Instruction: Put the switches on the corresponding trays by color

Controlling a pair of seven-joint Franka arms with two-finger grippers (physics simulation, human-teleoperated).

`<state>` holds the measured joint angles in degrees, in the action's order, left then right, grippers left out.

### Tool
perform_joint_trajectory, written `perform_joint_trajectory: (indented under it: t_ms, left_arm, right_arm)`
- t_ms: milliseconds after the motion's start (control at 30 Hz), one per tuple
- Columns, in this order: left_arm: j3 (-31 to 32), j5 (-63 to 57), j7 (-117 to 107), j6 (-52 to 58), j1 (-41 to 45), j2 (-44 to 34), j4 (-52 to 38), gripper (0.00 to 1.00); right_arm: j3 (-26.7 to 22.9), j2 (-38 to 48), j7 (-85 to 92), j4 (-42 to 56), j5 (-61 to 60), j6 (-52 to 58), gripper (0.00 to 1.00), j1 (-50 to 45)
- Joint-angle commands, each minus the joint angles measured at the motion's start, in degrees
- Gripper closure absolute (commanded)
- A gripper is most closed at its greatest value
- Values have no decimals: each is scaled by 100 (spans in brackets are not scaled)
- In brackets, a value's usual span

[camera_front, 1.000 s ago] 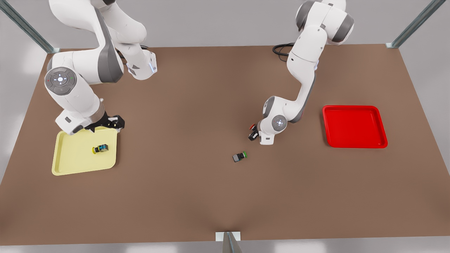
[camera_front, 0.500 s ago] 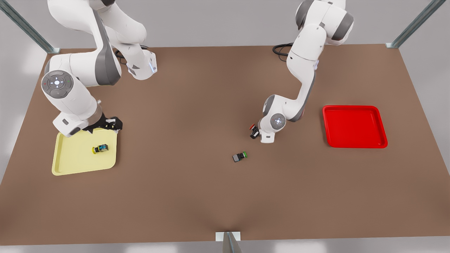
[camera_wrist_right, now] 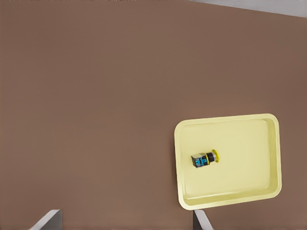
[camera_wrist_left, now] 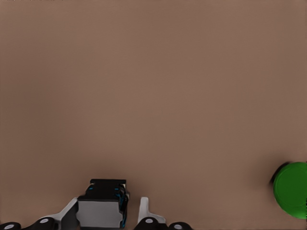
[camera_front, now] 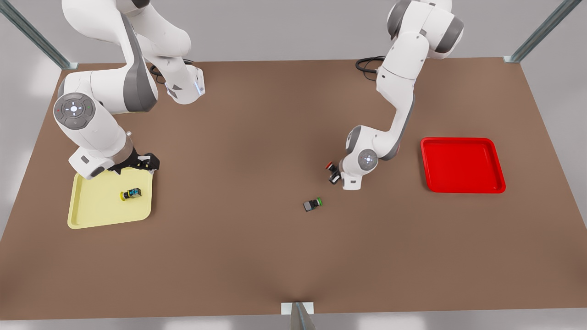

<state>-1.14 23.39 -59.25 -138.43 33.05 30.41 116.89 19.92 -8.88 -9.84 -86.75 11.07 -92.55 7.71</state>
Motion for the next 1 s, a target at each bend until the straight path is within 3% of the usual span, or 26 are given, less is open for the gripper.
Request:
perform_joint_trajectory:
  t_ms: [0, 67, 467, 667, 833, 967]
  left_arm:
    - [0, 17, 1, 0, 0, 0, 0, 43]
    - [0, 8, 10, 18, 9, -18, 18, 51]
    - [9, 8, 36, 97, 9, -123, 44, 59]
    - [-9, -97, 177, 808, -219, -1230, 62, 59]
    - [0, -1196, 1284, 2812, -1397, -2900, 132, 59]
    - [9, -1697, 3270, 3595, -2935, -3384, 211, 59]
  right_arm:
    - [-5, 1, 0, 0, 0, 0, 0, -6]
    - [4, 1, 0, 0, 0, 0, 0, -6]
    - [4, 1, 0, 0, 0, 0, 0, -6]
    - [4, 18, 0, 0, 0, 18, 0, -6]
    - [4, 9, 0, 0, 0, 9, 0, -6]
    - [4, 9, 0, 0, -9, 9, 0, -15]
